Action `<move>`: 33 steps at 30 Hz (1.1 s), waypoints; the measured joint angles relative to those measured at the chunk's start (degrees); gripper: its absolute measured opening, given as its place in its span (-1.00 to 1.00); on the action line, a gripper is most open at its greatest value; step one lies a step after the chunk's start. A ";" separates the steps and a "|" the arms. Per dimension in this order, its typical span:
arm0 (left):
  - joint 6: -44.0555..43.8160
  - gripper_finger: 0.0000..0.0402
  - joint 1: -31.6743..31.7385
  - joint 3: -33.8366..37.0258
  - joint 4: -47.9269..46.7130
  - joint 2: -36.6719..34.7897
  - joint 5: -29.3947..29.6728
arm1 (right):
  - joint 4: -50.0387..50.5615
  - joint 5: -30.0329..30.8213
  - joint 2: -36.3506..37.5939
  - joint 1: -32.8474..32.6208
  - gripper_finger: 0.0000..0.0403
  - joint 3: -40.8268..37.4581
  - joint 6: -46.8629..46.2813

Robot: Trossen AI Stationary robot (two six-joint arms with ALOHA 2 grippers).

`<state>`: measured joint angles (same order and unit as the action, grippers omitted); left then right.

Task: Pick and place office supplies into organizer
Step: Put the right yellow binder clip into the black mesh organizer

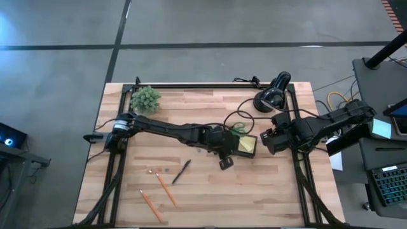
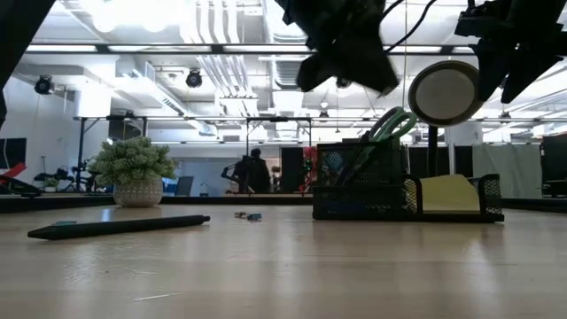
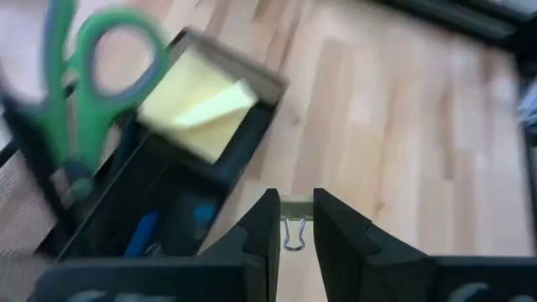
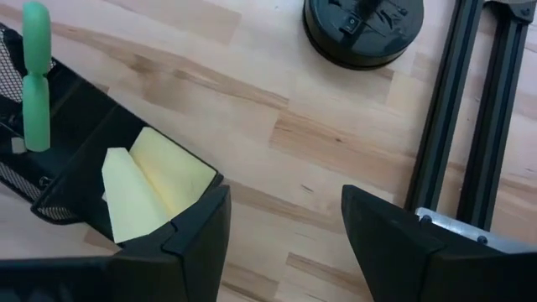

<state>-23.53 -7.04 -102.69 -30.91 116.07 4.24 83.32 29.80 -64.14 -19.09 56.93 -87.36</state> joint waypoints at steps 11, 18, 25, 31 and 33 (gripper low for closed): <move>-4.27 -0.80 -0.10 1.31 4.59 0.00 2.85 | -0.01 0.16 0.00 0.00 0.09 0.00 -0.51; 1.38 -0.80 0.05 2.43 9.25 2.61 1.34 | 0.14 -0.06 0.00 0.00 0.09 0.00 -0.65; 2.80 -0.80 0.31 2.31 4.92 6.82 3.62 | 0.51 -0.44 -0.02 0.00 0.09 -0.02 -1.09; -1.63 -0.80 0.34 2.16 0.66 7.56 11.29 | 0.55 -0.75 -0.02 0.00 0.09 -0.07 -1.39; -4.51 -0.80 0.34 2.10 0.77 7.56 13.89 | 0.63 -0.93 -0.02 0.00 0.09 -0.14 -2.28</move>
<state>-28.04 -6.70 -100.60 -30.14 123.63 18.14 83.94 28.87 -64.16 -19.09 56.78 -89.64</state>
